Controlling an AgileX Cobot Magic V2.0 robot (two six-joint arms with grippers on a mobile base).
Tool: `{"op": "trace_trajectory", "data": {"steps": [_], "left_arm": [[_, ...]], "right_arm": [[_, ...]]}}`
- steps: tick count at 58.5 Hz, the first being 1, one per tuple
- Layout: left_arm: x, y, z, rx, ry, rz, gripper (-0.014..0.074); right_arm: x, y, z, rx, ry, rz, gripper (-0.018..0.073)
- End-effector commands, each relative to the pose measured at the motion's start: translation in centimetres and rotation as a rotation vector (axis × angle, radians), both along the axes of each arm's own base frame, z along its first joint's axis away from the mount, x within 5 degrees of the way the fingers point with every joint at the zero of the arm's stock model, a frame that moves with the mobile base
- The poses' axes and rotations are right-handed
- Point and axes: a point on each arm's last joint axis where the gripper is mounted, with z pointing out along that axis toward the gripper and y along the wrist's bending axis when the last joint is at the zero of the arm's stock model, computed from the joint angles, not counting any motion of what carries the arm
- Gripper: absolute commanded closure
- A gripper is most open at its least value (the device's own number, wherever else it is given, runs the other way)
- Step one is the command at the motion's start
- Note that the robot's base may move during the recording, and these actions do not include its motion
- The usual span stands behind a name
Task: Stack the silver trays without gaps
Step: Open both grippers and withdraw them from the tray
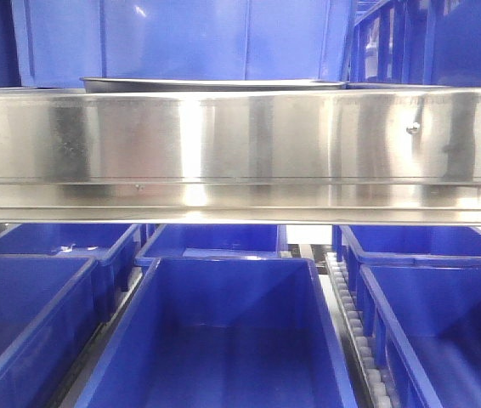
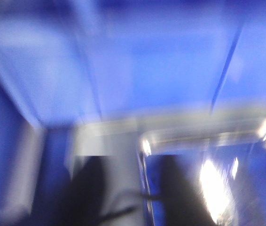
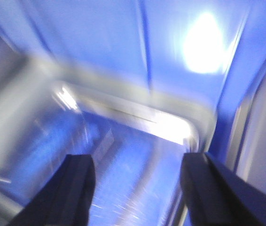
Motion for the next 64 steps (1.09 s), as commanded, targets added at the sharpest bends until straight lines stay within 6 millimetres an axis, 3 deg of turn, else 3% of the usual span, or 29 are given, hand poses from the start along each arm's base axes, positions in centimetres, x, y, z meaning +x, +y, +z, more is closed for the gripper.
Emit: {"op": "trace_trajectory", "data": {"steps": [1,9,18,25,35,47,54,64], "left_arm": [[-2.3,1.8,2.8,-0.041,-0.093,-0.006,0.0629],[-6.1,4.2,5.5,-0.114,-0.233,-0.039,0.0594],[-10.7,7.2,6.0,-0.158,-0.356,-0.078,0.0603],[-14.1,9.4,4.1,-0.170,-0.375,-0.091,0.0603],[-18.8,12.6,1.0,-0.186,-0.443,-0.111,0.0603],[-22.2,15.1,-2.9,-0.195,-0.433,-0.096,0.0603],[-23.8,16.2,-4.4,-0.209,-0.453,-0.092,0.0603],[-25.4,17.5,-4.8,-0.233,-0.481,-0.077,0.0603]], "right_arm": [[-2.9,-0.9,3.0,-0.001,-0.103,0.002,0.0410],[-6.9,-2.0,5.5,-0.010,-0.195,0.011,0.0664],[-12.0,-3.6,6.6,0.026,-0.311,-0.006,0.0639],[-17.4,-5.2,6.9,0.073,-0.447,-0.030,0.0638],[-23.9,-7.2,4.3,0.109,-0.553,-0.047,0.0638],[-30.1,-8.9,0.5,0.132,-0.633,-0.047,0.0638],[-32.6,-9.6,-1.2,0.143,-0.674,-0.045,0.0638],[-34.8,-10.0,-2.4,0.131,-0.667,-0.026,0.0638]]}}
